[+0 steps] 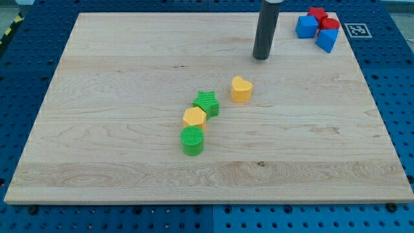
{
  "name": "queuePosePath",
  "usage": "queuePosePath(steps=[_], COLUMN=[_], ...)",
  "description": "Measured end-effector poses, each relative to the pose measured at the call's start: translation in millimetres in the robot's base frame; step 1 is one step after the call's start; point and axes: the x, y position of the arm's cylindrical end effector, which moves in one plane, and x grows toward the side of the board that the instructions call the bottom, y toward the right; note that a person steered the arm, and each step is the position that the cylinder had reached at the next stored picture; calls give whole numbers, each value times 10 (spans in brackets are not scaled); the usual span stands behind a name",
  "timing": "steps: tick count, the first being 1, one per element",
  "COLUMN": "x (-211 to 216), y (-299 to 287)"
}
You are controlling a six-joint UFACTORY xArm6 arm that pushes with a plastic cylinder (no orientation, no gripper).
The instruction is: Move the yellow heart above the yellow hexagon
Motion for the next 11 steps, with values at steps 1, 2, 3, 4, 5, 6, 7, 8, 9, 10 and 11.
queuePosePath(steps=[1,2,3,4,5,6,7,8,9,10,11], x=[32,475,740,1071,1094,1003,938,781,578,503,505], y=[0,171,181,103,-254,-629,-1250,-1398,-1313,-1126,-724])
